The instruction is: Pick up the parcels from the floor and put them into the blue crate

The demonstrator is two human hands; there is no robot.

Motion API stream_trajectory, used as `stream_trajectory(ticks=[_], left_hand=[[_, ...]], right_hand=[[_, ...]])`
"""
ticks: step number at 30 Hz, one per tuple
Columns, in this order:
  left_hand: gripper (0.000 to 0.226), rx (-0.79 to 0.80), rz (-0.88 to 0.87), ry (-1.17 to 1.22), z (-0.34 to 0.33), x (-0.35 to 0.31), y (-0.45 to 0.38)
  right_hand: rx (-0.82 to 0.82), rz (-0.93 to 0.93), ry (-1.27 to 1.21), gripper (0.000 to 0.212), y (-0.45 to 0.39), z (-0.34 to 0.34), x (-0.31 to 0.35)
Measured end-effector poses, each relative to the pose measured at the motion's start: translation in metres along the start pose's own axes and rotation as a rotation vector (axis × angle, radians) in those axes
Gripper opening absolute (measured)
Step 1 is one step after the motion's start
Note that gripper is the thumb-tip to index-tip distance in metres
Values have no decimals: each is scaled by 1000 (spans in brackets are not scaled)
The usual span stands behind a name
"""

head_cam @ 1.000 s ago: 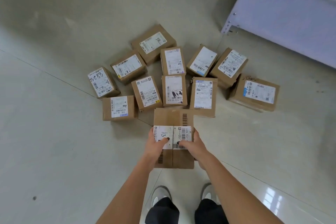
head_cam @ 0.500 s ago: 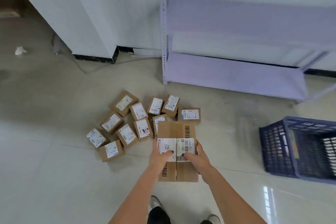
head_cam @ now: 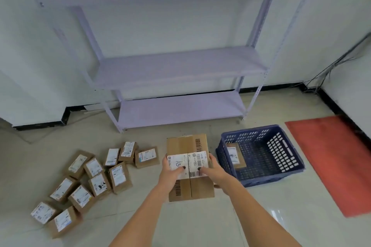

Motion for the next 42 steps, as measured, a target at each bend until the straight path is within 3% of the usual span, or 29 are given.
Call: stream_trajectory(ticks=[10, 21, 31, 42], left_hand=[[66, 65, -67, -108, -206, -61, 37], [70, 98, 2, -81, -368, -102, -57], [77, 2, 100, -48, -419, -117, -127], [69, -98, 158, -58, -455, -28, -252]], right_hand=[[-65, 11, -31, 70, 41, 209, -42], [-90, -101, -26, 80, -66, 378, -89], [-25, -128, 39, 82, -149, 439, -120], [117, -189, 173, 83, -276, 435, -243]])
Point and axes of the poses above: each hand's wrist, its own y-axis away from the middle knuckle, its own z-axis out of the back of the hand, x = y × z, the point moved 7 cm from there along -y, towards the middle knuckle, and after that the axes turned 11 degrees about z, right-handed, at the moved point
